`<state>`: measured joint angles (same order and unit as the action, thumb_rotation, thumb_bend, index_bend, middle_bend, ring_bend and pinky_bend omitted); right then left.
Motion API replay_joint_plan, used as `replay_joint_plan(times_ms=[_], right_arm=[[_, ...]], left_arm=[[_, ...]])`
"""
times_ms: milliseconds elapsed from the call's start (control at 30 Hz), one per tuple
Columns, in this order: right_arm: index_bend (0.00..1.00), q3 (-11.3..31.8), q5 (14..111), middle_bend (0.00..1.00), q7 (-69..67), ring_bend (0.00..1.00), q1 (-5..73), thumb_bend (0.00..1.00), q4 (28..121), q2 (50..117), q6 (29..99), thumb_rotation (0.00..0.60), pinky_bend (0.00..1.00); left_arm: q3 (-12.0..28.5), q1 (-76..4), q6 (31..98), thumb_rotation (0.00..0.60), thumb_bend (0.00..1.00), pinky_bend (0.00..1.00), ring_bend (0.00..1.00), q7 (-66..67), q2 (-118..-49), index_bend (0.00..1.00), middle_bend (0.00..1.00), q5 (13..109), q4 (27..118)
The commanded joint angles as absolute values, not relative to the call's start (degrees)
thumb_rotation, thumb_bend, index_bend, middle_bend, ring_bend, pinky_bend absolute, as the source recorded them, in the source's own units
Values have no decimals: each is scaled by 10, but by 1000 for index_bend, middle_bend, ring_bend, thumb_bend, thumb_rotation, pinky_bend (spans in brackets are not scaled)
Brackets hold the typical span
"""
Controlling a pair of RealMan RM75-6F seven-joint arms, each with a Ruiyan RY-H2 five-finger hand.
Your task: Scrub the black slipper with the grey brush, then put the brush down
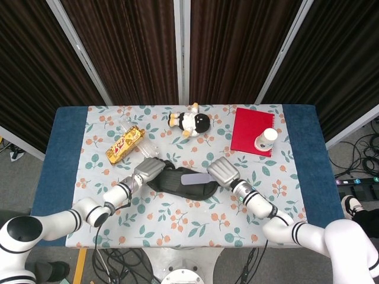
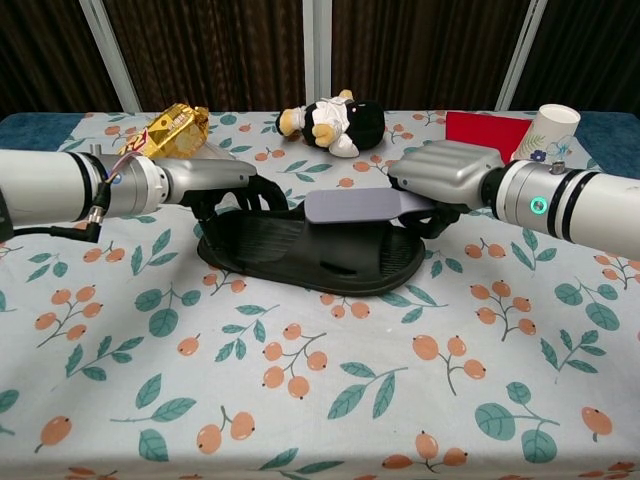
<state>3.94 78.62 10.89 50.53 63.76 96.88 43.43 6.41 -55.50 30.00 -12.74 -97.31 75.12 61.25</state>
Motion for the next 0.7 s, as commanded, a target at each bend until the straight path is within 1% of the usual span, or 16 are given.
replay_joint_plan(times_ms=[33, 200, 367, 467, 533, 600, 700], right_arm=[[1000, 25, 798, 1000, 118, 1000, 502, 637, 663, 956, 432, 600, 1000], [1000, 9, 806, 1000, 146, 1000, 499, 637, 711, 928, 427, 600, 1000], [1000, 30, 801, 1000, 129, 1000, 491, 637, 735, 908, 454, 600, 1000], [1000, 48, 789, 1000, 120, 1000, 490, 637, 723, 906, 465, 600, 1000], [1000, 57, 775, 1000, 121, 1000, 494, 637, 702, 913, 458, 600, 1000], [1000, 60, 765, 1000, 131, 1000, 499, 637, 679, 927, 448, 600, 1000], [1000, 51, 759, 1000, 151, 1000, 505, 637, 651, 954, 429, 600, 1000]], left_arm=[[65, -556, 299, 600, 217, 240, 293, -127, -973, 399, 445, 749, 612], [66, -557, 296, 600, 217, 240, 293, -124, -975, 397, 445, 746, 612], [66, -559, 295, 600, 216, 240, 293, -121, -975, 397, 443, 745, 614], [66, -560, 294, 600, 216, 240, 293, -118, -974, 397, 443, 744, 615], [66, -560, 294, 600, 217, 240, 293, -116, -974, 397, 443, 743, 615], [67, -561, 294, 600, 218, 240, 293, -115, -974, 397, 443, 742, 615], [67, -562, 292, 600, 217, 240, 293, -112, -975, 397, 443, 739, 615]])
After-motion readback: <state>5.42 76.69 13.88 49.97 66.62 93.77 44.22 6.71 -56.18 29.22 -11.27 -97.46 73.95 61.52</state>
